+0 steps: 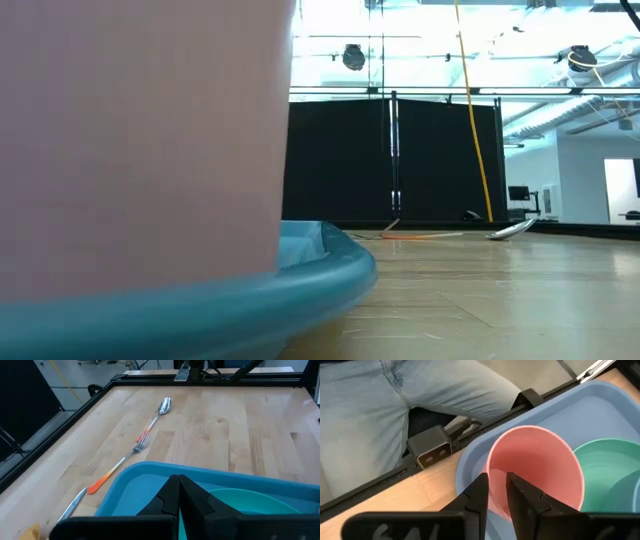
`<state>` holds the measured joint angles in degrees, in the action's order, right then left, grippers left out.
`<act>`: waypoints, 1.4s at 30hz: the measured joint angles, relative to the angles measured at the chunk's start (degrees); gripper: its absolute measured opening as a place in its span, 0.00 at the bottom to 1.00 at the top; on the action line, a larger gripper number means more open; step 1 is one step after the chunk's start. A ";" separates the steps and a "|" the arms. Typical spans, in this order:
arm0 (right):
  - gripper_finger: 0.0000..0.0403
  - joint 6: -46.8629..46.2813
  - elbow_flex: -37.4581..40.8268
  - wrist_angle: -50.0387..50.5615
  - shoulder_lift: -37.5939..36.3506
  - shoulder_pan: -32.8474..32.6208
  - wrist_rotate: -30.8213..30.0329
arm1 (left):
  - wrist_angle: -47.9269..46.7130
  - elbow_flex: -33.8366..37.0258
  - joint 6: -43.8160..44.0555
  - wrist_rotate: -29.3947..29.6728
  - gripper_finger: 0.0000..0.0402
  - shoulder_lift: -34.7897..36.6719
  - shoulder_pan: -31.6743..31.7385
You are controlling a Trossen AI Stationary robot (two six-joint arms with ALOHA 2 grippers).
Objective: Set up tray
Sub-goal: Put the pink cup to the bottom right of the green plate on the blue serving tray, then put the yellow napkin to the top of the green plate on the blue serving tray
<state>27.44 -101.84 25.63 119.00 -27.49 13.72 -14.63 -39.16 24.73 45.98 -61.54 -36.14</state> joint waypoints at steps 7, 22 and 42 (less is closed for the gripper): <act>0.16 0.86 0.02 -1.50 -0.02 0.08 -0.06 | 0.78 2.01 1.28 0.11 0.01 -0.02 0.00; 0.16 -0.27 0.07 -1.40 -1.72 -0.51 -6.51 | 1.29 2.02 -0.35 0.36 0.01 0.01 0.01; 0.08 -8.67 19.38 -8.49 -21.18 0.50 -15.00 | 0.13 2.02 4.84 -5.53 0.01 0.50 11.82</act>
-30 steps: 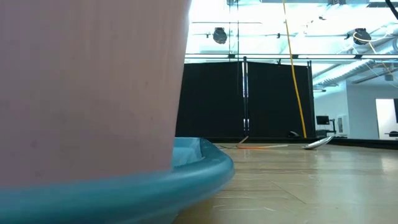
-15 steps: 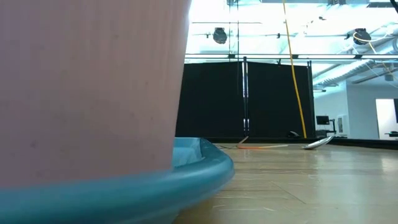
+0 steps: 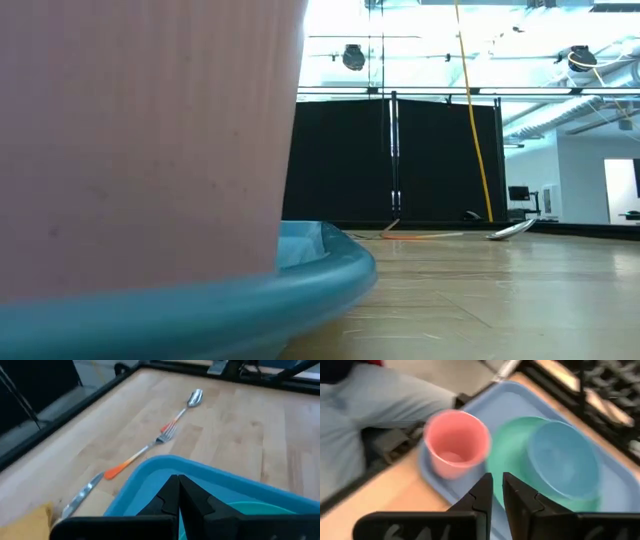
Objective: Set up tray
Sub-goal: Put the yellow napkin to the top of the green plate on the blue serving tray
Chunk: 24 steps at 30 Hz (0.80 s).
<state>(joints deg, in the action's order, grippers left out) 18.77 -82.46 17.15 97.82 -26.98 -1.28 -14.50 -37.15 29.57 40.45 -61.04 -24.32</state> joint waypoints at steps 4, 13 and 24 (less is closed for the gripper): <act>0.05 0.44 13.12 -13.65 -8.33 3.00 -1.77 | -5.47 0.00 3.26 -1.69 0.01 0.00 4.92; 0.02 -2.65 33.91 -30.16 -23.74 14.65 -1.62 | -11.12 -1.06 8.79 -8.59 0.01 0.42 15.69; 0.06 0.00 40.92 -43.35 -26.10 26.16 -1.46 | -17.01 -1.64 5.59 -17.11 0.17 0.35 29.28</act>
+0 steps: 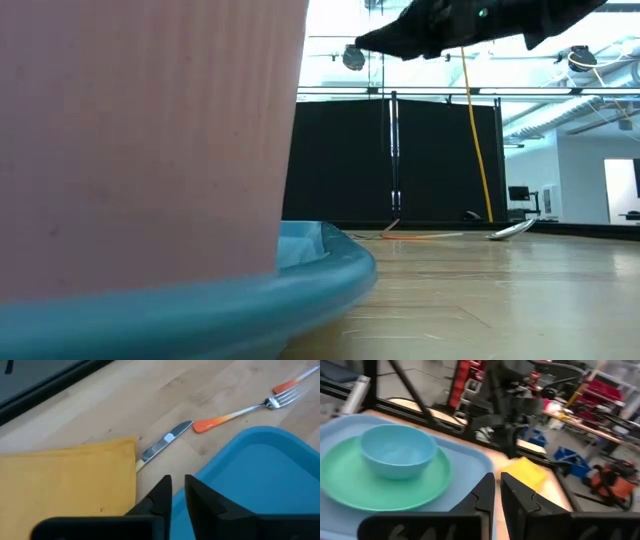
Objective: Set up tray
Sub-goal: Put the yellow napkin to the top of the green plate on the blue serving tray
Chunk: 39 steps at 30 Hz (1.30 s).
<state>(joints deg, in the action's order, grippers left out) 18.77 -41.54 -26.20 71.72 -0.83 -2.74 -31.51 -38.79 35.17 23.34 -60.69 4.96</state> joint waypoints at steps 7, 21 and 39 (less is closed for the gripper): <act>0.06 0.62 0.00 -7.48 0.00 6.26 0.03 | 1.12 0.00 -4.84 -4.38 0.37 -0.02 7.33; 0.06 -0.11 -0.03 -14.63 0.08 19.10 8.47 | -2.45 0.00 -16.41 -14.35 0.50 -3.17 17.38; 0.05 -3.20 -0.04 -12.55 2.28 21.86 12.00 | -2.70 0.00 -20.34 -15.38 0.50 -15.27 18.89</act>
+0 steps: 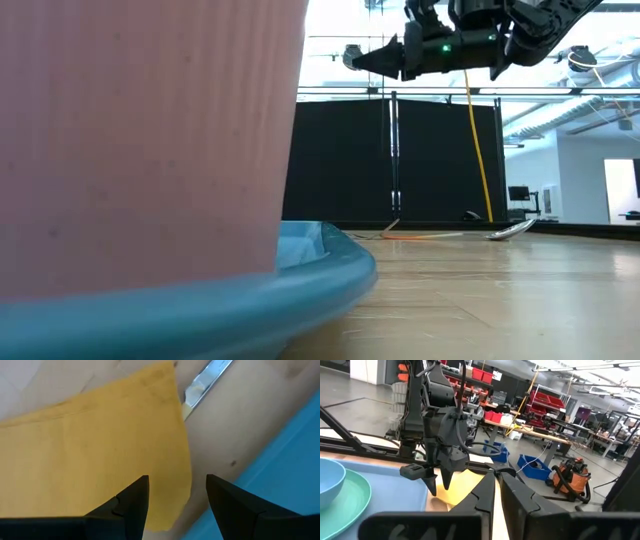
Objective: Set up tray
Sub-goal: Put the yellow napkin to the top of the green plate on the blue serving tray
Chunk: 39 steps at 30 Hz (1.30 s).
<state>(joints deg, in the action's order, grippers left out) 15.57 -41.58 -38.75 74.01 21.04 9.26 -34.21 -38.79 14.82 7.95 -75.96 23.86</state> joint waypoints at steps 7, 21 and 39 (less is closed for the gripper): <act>0.05 0.11 0.00 -0.43 -0.03 0.02 -0.02 | 0.89 0.00 -0.15 -1.94 0.50 -1.70 0.13; 0.05 0.09 0.00 1.59 -0.03 0.00 -0.09 | -1.05 0.00 -0.15 5.31 0.50 -5.19 -0.04; 0.05 0.09 0.00 2.13 -0.03 0.00 -0.13 | -2.73 0.00 -3.71 5.85 0.18 -5.19 -0.13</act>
<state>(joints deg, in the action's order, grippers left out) 15.66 -41.58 -36.62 73.97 21.04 9.13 -36.95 -38.79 11.12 13.80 -81.14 23.73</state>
